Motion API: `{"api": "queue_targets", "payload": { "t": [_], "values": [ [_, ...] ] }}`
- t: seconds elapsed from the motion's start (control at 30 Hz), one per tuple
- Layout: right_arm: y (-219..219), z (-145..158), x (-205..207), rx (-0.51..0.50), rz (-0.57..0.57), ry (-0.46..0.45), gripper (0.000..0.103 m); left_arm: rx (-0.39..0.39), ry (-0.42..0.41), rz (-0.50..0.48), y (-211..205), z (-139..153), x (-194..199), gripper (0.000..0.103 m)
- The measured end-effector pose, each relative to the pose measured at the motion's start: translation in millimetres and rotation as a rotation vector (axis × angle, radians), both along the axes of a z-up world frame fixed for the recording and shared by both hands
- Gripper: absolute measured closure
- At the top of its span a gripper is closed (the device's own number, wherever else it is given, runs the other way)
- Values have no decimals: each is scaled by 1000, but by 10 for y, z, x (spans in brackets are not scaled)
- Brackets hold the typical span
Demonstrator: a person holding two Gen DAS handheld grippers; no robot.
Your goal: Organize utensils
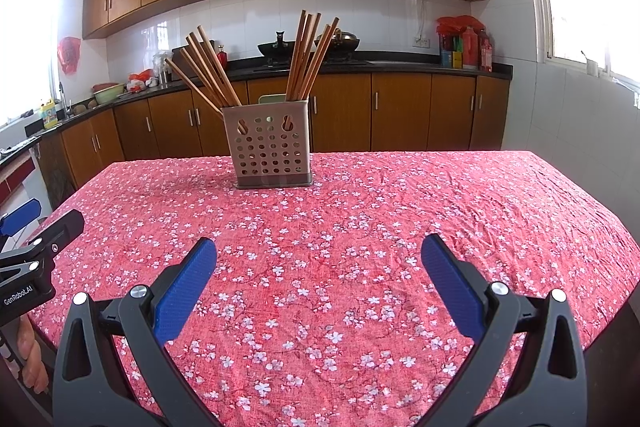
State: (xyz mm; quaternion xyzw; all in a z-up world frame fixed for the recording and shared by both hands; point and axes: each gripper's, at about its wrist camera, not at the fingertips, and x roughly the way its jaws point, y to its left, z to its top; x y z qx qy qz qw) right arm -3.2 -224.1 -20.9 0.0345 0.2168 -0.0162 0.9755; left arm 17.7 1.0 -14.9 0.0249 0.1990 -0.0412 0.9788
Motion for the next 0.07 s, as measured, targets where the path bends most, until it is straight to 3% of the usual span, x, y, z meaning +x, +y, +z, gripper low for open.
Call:
{"api": "queue_targets", "payload": {
  "t": [0.07],
  "values": [
    [5,-2,0,3,-1,2,2,-2,5,-2,0,0,4,4]
  ]
}}
